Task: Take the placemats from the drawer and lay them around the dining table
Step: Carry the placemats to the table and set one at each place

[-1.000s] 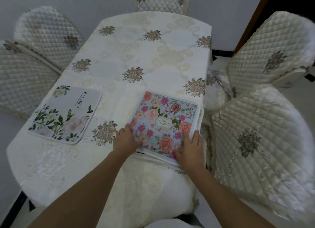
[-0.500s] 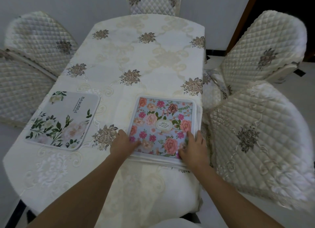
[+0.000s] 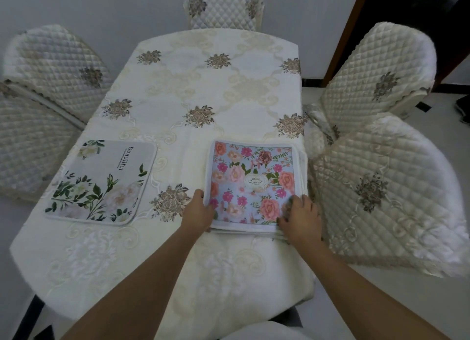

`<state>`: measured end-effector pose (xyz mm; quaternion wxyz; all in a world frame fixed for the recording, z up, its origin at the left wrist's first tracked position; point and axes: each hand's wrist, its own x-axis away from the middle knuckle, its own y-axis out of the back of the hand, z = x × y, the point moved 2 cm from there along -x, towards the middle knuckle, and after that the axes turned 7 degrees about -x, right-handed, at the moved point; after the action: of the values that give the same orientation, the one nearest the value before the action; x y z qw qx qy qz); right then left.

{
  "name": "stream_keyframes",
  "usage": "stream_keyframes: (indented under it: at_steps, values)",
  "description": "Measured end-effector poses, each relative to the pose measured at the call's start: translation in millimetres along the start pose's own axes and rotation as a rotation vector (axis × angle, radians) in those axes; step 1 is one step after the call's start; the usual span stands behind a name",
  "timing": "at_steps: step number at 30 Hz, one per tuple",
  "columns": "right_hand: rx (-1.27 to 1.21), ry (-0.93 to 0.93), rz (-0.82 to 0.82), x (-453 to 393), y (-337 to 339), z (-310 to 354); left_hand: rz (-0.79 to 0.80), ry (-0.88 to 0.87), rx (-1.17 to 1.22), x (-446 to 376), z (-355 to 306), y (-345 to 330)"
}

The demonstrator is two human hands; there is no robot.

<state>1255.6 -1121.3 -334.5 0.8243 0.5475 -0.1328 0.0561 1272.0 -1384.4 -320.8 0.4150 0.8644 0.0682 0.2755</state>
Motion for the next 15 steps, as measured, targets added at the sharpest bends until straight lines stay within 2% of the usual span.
stream_keyframes:
  at_steps: [4,9,15]
  values:
    - [-0.046,-0.007,-0.041,14.1,1.3,-0.1,-0.068,-0.125,-0.021,9.9,8.5,-3.6]
    - [-0.142,-0.114,-0.009,31.1,3.2,-1.3,-0.072,-0.194,0.191,20.1,5.5,7.4]
    - [-0.23,-0.155,0.003,49.6,5.7,1.5,-0.007,-0.143,0.36,40.9,5.3,28.5]
